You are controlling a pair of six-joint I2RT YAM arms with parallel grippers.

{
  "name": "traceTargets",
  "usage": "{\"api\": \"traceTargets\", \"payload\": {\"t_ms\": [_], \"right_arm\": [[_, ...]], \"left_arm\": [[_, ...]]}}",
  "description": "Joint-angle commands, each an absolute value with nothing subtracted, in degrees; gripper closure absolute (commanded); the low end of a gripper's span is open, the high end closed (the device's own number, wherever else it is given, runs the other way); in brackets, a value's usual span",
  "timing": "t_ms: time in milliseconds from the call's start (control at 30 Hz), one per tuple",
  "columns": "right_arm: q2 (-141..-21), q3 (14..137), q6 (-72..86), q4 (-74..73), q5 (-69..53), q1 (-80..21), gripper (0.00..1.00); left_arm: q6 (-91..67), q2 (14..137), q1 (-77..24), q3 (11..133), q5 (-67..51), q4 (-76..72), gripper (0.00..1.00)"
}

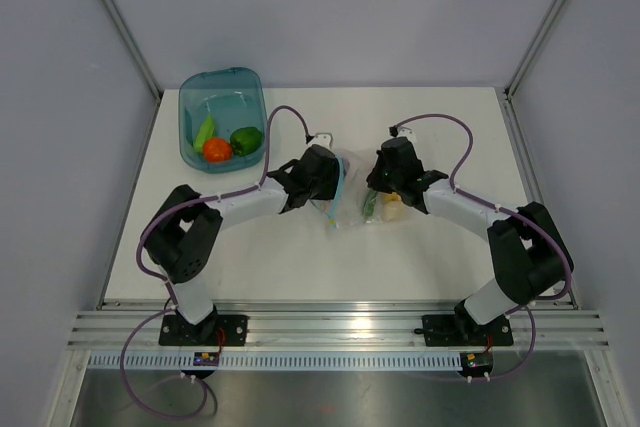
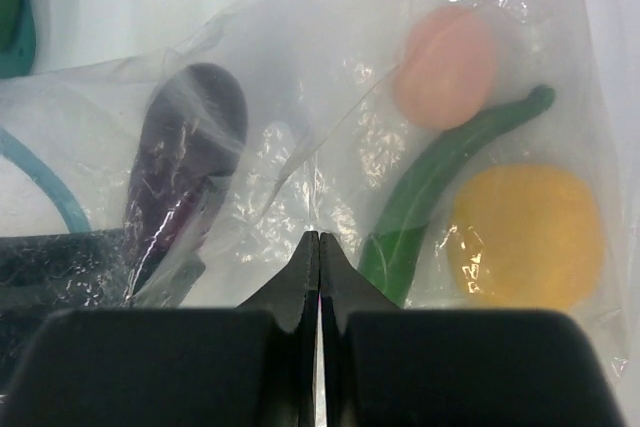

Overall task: Open the zip-top bag and remove the fake food
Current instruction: Pick up the fake vegetable from the zipper food storage bag.

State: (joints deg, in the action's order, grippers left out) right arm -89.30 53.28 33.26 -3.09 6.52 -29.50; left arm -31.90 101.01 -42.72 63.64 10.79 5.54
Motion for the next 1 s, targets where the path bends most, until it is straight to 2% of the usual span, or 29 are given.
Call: {"api": "traceTargets", "payload": {"t_ms": [0, 233, 433, 500, 533, 567, 600, 667, 967], "right_arm": [[-89.6, 55.8, 32.9, -3.8, 9.5, -29.1, 1.00], [-89.6, 55.8, 32.7, -4.0, 10.5, -29.1, 1.00], [-90.2, 56.2, 32.0, -3.8, 7.3, -29.2, 0.99], [-89.8, 55.8, 31.6, -3.2, 6.1, -29.2, 0.86], [-89.5, 55.4, 31.5, -1.7, 5.5, -29.1, 0.62], [-89.0, 54.7, 31.5, -0.7, 4.5, -29.1, 0.48], [-87.8, 53.1, 31.5, 0.5, 4.2, -29.1, 0.39], [-86.8, 51.9, 31.3, 3.3, 3.3, -29.1, 0.30], [-87.4, 54.0, 31.3, -1.7, 6.9, -29.1, 0.24]], "left_arm": [[-30.7, 98.7, -42.1, 68.5, 12.7, 12.0, 0.65], [-29.5, 97.3, -41.6, 69.3, 12.3, 14.7, 0.65], [-31.6, 97.2, -39.7, 67.2, 4.7, 11.0, 0.65], [-32.3, 97.6, -38.9, 66.7, 3.0, 9.3, 0.65], [-32.8, 97.7, -38.7, 65.8, 1.8, 8.7, 0.65], [-32.9, 97.6, -38.3, 65.5, 1.2, 7.3, 0.65], [-33.0, 97.6, -38.2, 65.2, 0.9, 6.9, 0.65], [-33.2, 97.8, -37.9, 65.0, 0.4, 6.4, 0.65], [-38.1, 97.9, -35.1, 60.9, -9.9, -1.9, 0.66]]}}
